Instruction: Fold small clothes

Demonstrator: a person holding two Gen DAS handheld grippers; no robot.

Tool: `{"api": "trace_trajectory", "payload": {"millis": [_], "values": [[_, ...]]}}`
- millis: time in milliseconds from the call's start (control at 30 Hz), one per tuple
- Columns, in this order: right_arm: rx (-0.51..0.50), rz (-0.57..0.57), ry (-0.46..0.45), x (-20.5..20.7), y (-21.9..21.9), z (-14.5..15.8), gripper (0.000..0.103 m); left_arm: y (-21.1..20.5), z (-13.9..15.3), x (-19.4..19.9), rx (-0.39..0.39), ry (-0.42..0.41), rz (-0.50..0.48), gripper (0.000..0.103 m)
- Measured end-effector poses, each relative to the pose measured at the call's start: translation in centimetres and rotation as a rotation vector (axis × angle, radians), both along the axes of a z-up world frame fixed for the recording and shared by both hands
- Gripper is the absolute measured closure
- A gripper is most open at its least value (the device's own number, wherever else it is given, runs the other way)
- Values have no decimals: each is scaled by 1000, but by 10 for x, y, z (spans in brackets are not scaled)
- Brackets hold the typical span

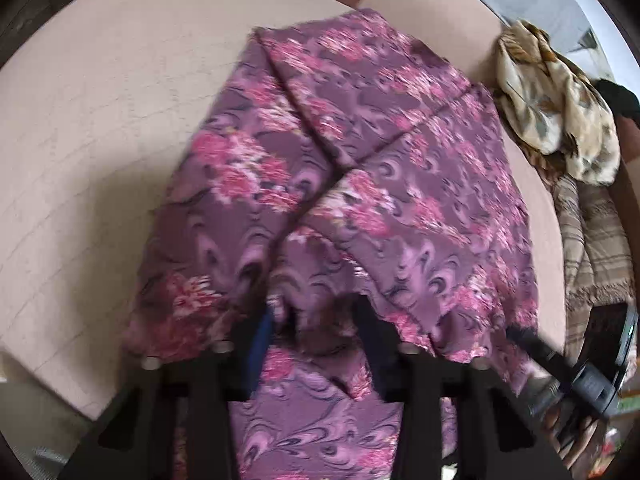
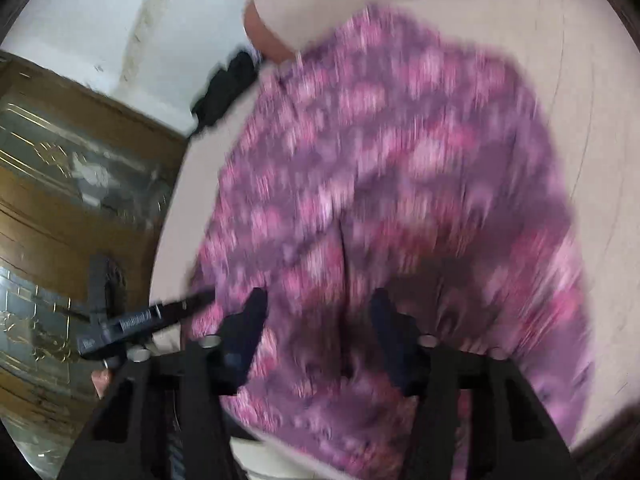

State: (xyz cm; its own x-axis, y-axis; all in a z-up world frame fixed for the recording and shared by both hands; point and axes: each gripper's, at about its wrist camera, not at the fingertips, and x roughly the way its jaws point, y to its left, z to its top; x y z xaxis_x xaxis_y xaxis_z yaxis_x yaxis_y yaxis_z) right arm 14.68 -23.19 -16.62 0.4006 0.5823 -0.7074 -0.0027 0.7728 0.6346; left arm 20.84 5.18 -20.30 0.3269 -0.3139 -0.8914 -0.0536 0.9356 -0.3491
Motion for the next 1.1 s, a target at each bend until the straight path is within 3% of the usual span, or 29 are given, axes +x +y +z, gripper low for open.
{"api": "trace_trajectory", "payload": {"millis": [33, 67, 100, 133, 233, 300, 400, 467, 500, 533, 567, 600, 700, 733, 767, 800, 833, 967, 1067, 1100], "values": [[-21, 23, 15, -2, 9, -5, 61, 2, 1, 0, -10, -3, 11, 70], [-49, 45, 25, -2, 16, -9, 74, 4, 0, 1, -23, -4, 21, 74], [-123, 66, 20, -3, 26, -9, 86, 5, -2, 1, -15, 2, 25, 94], [-146, 71, 14, -3, 29, -8, 95, 5, -3, 0, 2, 15, 20, 98], [-141, 31, -56, -13, 20, 14, 95, 17, 14, -16, -74, -45, 33, 98], [-126, 13, -61, -15, 13, 14, 95, 22, 13, -23, -68, -59, 67, 94], [-158, 30, 17, -11, 18, -14, 89, 23, -4, -15, -31, 26, 92, 91], [-115, 10, -2, -10, 12, -6, 84, 26, 0, -17, -54, 14, 102, 87], [-92, -9, -50, -14, 7, 6, 80, 26, 6, -20, -56, -15, 97, 73], [-86, -30, -84, -20, 2, 14, 62, 26, 10, -24, -53, -41, 96, 56], [-83, -43, -99, -22, -2, 18, 47, 26, 14, -26, -39, -69, 102, 50], [-70, -53, -105, -24, -6, 19, 47, 26, 14, -26, -30, -76, 105, 47], [-65, -45, -59, -23, -4, 8, 47, 19, 1, -17, -31, -29, 91, 47], [-89, -39, -51, -23, -1, 5, 47, 16, -1, -16, -14, -24, 86, 52], [-105, -35, -49, -23, 2, 4, 47, 11, 0, -16, 27, -43, 80, 62], [-122, -30, -56, -24, 5, 6, 47, 6, 4, -16, 76, -68, 69, 100], [-129, -28, -65, -23, 6, 9, 47, 2, 8, -18, 114, -84, 56, 98], [-143, -53, -117, -27, -2, 21, 46, 7, 16, -28, 131, -124, 81, 97], [-117, -79, -107, -21, -11, 23, 46, 14, 18, -27, 126, -113, 95, 86], [-74, -75, -90, -15, -14, 23, 46, 17, 22, -27, 110, -115, 101, 77]]}}
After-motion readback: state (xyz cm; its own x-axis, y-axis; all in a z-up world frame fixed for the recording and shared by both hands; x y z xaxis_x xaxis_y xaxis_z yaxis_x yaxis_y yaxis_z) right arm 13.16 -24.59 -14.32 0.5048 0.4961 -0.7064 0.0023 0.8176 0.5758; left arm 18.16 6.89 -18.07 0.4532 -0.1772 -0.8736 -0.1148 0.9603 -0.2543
